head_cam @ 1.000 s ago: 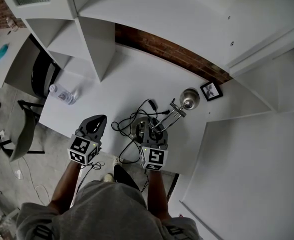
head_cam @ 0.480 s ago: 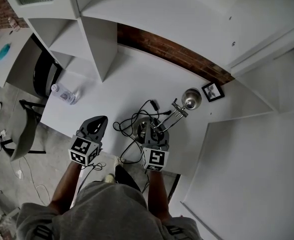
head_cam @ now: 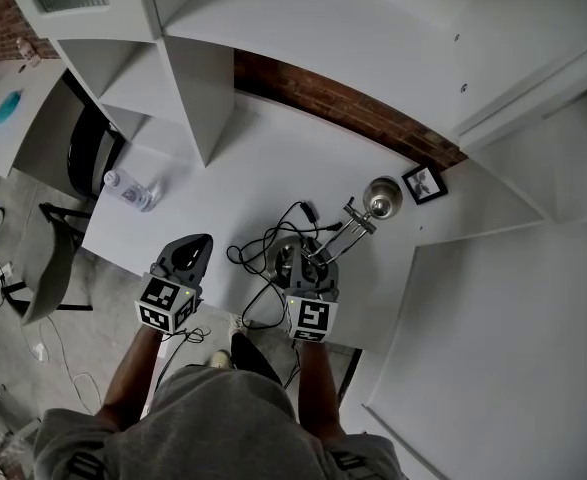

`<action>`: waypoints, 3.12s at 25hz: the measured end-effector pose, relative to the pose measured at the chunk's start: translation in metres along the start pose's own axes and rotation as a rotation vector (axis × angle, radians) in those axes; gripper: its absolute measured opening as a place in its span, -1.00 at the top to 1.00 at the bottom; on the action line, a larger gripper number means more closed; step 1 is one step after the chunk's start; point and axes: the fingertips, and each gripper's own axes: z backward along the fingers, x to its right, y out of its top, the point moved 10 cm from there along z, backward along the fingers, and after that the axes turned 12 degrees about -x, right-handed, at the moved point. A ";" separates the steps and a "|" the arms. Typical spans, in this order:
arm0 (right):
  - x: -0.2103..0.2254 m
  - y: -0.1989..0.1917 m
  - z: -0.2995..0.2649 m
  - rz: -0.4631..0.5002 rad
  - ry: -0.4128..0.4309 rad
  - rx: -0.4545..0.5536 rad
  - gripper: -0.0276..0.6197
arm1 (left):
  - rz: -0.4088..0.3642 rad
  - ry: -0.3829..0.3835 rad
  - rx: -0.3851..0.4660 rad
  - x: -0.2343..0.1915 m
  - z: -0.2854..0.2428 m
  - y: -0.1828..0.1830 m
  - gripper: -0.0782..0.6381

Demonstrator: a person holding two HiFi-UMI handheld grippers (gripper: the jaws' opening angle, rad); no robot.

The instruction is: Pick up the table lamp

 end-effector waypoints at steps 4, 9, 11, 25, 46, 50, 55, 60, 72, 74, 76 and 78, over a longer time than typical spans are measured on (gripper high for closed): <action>0.000 0.000 0.000 -0.005 0.001 0.001 0.71 | 0.006 0.004 0.006 -0.001 0.001 0.000 0.77; 0.002 0.000 0.001 -0.012 0.005 0.000 0.72 | 0.006 0.009 0.011 -0.002 0.004 -0.002 0.77; 0.004 0.001 0.001 -0.011 0.014 -0.002 0.72 | 0.008 0.011 0.012 -0.003 0.005 -0.002 0.77; 0.021 0.006 0.009 -0.073 0.011 0.011 0.74 | 0.011 -0.007 0.013 -0.003 0.003 -0.002 0.77; 0.013 0.047 0.066 -0.072 -0.015 0.090 0.74 | -0.021 -0.031 0.084 0.001 0.027 0.006 0.77; 0.007 0.053 0.087 -0.064 -0.029 0.098 0.74 | -0.029 -0.048 0.092 0.007 0.040 0.007 0.77; -0.001 0.053 0.110 -0.072 -0.045 0.102 0.74 | -0.053 -0.062 0.118 0.015 0.056 0.004 0.77; -0.014 0.050 0.136 -0.080 -0.059 0.103 0.74 | -0.063 -0.078 0.125 0.022 0.073 -0.006 0.77; -0.045 0.039 0.199 -0.092 -0.088 0.096 0.74 | -0.089 -0.096 0.178 0.043 0.125 -0.022 0.77; -0.048 0.037 0.210 -0.090 -0.094 0.096 0.74 | -0.094 -0.097 0.176 0.047 0.134 -0.025 0.77; -0.051 0.036 0.220 -0.090 -0.097 0.097 0.74 | -0.099 -0.093 0.183 0.051 0.143 -0.028 0.77; -0.054 0.034 0.231 -0.091 -0.102 0.103 0.74 | -0.101 -0.088 0.198 0.055 0.151 -0.030 0.77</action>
